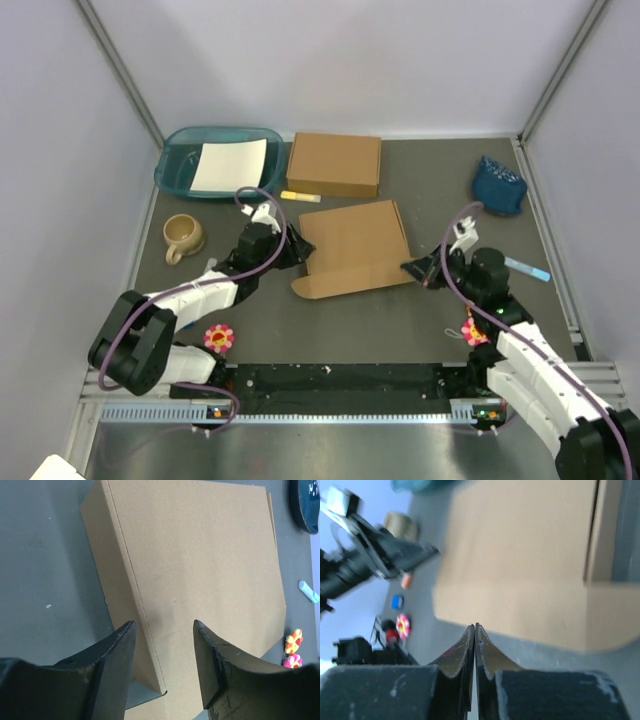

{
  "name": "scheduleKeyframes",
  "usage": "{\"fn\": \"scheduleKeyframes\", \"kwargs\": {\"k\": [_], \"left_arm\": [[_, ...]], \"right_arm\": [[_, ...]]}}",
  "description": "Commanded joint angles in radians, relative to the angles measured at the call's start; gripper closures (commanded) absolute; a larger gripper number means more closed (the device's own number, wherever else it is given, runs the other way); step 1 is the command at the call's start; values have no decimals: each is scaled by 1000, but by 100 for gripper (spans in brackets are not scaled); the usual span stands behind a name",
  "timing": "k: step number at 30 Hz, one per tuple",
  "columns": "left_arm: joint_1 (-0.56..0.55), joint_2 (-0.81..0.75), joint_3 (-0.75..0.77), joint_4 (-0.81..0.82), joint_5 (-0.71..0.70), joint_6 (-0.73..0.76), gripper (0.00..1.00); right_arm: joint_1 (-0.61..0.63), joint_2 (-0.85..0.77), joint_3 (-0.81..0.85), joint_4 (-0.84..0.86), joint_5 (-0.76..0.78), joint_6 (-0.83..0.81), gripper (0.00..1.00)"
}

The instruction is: Fold the paper box

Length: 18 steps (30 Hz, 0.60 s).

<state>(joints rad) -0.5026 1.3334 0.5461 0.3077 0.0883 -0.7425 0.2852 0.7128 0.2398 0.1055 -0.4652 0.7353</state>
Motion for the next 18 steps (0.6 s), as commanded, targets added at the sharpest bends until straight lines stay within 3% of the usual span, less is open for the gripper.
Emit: {"fn": "scheduleKeyframes", "kwargs": {"k": [1, 2, 5, 7, 13, 18], "left_arm": [[22, -56, 29, 19, -44, 5, 45], [29, -53, 34, 19, -42, 3, 44], [47, -33, 54, 24, -36, -14, 43], [49, -8, 66, 30, -53, -17, 42], [56, 111, 107, 67, -39, -17, 40], [58, 190, 133, 90, -10, -17, 40]], "right_arm": [[-1, -53, 217, -133, 149, -118, 85], [-1, -36, 242, -150, 215, -158, 58], [-1, 91, 346, -208, 310, -201, 25], [-1, 225, 406, -213, 345, -209, 18], [-1, 505, 450, 38, 343, -195, 14], [-1, 718, 533, 88, 326, -186, 14]]}}
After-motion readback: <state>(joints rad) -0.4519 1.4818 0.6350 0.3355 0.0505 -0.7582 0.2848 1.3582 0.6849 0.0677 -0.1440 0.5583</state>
